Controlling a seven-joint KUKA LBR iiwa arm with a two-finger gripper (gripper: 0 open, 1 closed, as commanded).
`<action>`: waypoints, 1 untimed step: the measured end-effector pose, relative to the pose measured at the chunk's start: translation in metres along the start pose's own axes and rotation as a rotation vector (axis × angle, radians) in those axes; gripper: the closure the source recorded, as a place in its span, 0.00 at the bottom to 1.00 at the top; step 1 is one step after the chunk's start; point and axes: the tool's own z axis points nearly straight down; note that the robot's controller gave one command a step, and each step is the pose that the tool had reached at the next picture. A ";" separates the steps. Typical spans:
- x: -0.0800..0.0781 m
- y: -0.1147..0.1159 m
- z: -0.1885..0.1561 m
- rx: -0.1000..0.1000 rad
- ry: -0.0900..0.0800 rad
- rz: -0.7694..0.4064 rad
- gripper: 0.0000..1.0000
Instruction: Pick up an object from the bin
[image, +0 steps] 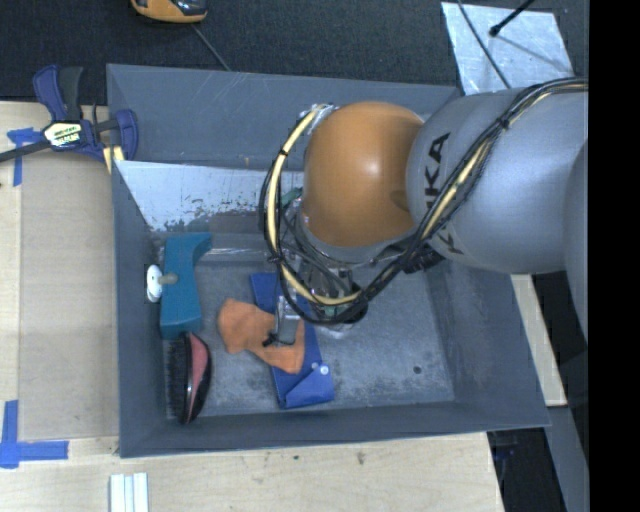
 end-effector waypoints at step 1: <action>-0.016 -0.011 0.036 0.000 -0.002 -0.219 0.00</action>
Offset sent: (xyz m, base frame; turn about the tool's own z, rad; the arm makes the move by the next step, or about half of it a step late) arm 0.0290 -0.0116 -0.0873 -0.3033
